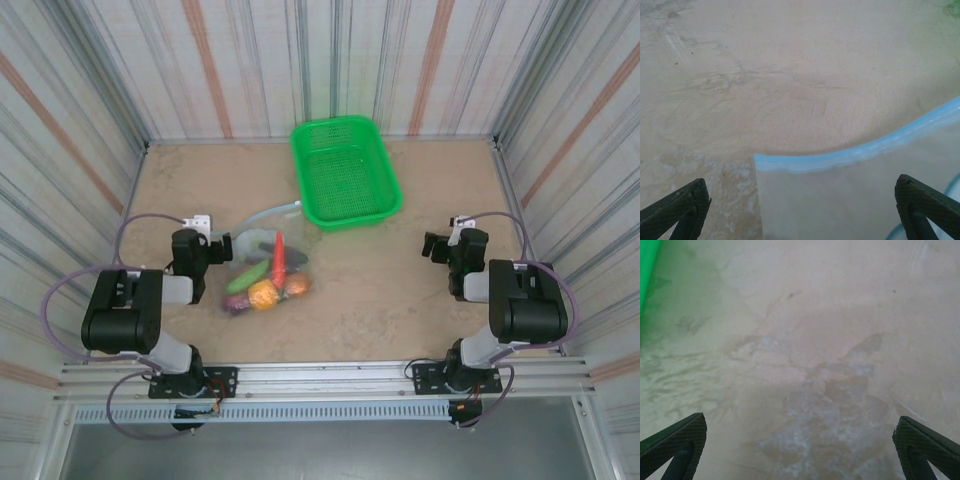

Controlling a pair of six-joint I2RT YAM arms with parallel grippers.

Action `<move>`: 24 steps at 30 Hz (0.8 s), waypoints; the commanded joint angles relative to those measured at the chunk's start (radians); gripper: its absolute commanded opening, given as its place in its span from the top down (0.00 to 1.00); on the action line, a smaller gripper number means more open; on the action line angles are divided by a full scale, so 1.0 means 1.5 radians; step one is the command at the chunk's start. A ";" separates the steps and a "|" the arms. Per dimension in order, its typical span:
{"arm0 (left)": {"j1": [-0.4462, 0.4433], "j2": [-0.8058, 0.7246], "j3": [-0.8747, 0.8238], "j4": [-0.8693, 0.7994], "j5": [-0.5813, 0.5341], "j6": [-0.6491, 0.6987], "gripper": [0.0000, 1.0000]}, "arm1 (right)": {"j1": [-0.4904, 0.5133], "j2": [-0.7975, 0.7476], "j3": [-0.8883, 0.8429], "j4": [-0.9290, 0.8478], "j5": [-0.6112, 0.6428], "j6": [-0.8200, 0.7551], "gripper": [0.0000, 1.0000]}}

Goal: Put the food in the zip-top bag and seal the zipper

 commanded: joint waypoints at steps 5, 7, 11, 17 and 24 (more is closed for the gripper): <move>-0.008 -0.004 0.028 0.034 -0.020 0.018 0.01 | 0.010 0.001 0.036 0.032 -0.007 -0.008 0.01; -0.009 -0.004 0.028 0.033 -0.021 0.018 0.01 | 0.017 -0.004 0.033 0.028 0.006 -0.011 0.01; -0.009 -0.005 0.029 0.030 -0.020 0.019 0.01 | 0.022 -0.002 0.032 0.036 0.013 -0.014 0.01; -0.009 -0.004 0.029 0.030 -0.021 0.019 0.01 | 0.011 -0.002 0.033 0.032 -0.004 -0.007 0.01; -0.009 -0.004 0.031 0.027 -0.020 0.018 0.01 | 0.010 -0.003 0.033 0.031 -0.004 -0.006 0.01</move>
